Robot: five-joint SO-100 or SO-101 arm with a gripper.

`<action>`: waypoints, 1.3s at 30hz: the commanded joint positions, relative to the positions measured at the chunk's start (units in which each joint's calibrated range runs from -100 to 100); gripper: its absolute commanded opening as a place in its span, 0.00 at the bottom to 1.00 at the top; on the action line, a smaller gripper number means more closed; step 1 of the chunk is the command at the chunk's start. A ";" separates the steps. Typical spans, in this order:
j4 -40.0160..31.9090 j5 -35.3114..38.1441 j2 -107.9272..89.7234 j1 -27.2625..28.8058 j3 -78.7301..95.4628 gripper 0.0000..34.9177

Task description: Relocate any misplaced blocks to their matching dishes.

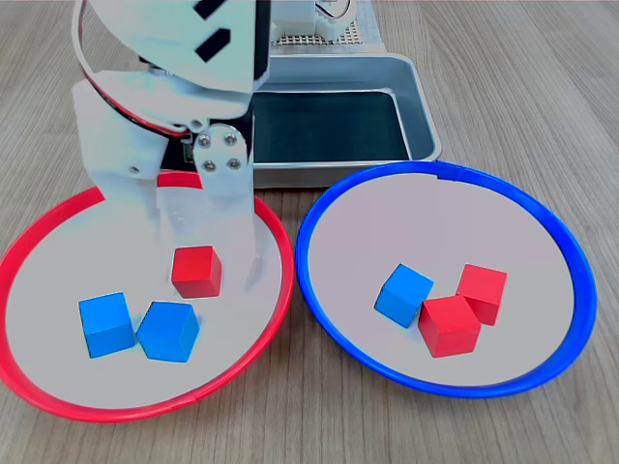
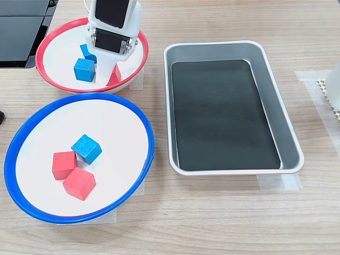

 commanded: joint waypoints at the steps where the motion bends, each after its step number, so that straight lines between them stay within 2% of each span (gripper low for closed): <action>1: -1.40 0.73 -2.93 1.16 -2.31 0.46; 8: -4.62 2.20 -3.01 2.48 -1.21 0.47; 28: -5.11 0.39 0.40 -0.34 -1.67 0.46; 39: -4.37 0.68 4.49 1.07 -6.95 0.48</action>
